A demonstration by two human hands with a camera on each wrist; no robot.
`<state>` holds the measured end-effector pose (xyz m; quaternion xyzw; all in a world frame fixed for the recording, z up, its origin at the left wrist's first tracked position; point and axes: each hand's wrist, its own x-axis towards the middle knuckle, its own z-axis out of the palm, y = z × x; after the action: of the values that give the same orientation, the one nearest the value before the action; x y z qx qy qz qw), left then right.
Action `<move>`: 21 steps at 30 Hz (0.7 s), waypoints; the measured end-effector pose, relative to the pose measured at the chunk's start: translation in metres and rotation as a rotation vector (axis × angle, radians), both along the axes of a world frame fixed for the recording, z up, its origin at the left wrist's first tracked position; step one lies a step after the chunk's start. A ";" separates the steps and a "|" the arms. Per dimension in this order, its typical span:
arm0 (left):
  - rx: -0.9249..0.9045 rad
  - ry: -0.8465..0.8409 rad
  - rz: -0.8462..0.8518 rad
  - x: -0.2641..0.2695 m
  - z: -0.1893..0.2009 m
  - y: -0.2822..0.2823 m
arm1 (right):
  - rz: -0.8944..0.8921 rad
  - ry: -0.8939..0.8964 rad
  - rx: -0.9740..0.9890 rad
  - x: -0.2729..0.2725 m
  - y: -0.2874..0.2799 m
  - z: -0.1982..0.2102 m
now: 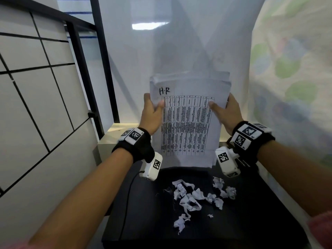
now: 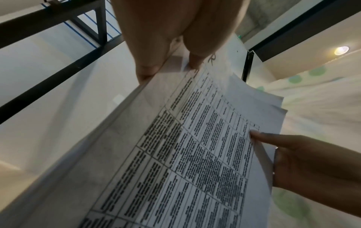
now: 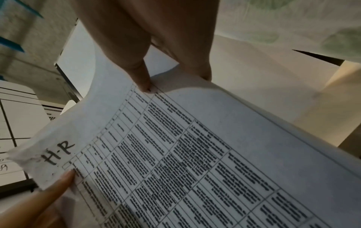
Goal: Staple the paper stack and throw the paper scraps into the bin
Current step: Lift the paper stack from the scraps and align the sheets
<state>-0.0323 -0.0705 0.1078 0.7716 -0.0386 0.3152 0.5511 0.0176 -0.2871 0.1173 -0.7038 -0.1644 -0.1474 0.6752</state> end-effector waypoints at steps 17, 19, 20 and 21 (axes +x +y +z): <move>0.043 0.092 -0.050 -0.004 -0.002 -0.020 | -0.028 0.086 -0.059 0.007 0.019 -0.020; -0.018 0.021 0.042 -0.002 0.006 -0.021 | -0.045 0.044 -0.014 0.002 0.022 -0.012; -0.069 0.001 0.081 -0.002 0.009 -0.020 | -0.050 0.032 -0.001 -0.002 0.022 -0.008; -0.111 -0.017 0.094 -0.002 0.011 -0.019 | -0.056 0.025 0.000 -0.003 0.020 -0.006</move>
<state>-0.0341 -0.0898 0.1187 0.7384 0.0104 0.3486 0.5772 0.0142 -0.2670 0.1108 -0.7100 -0.1361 -0.1573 0.6728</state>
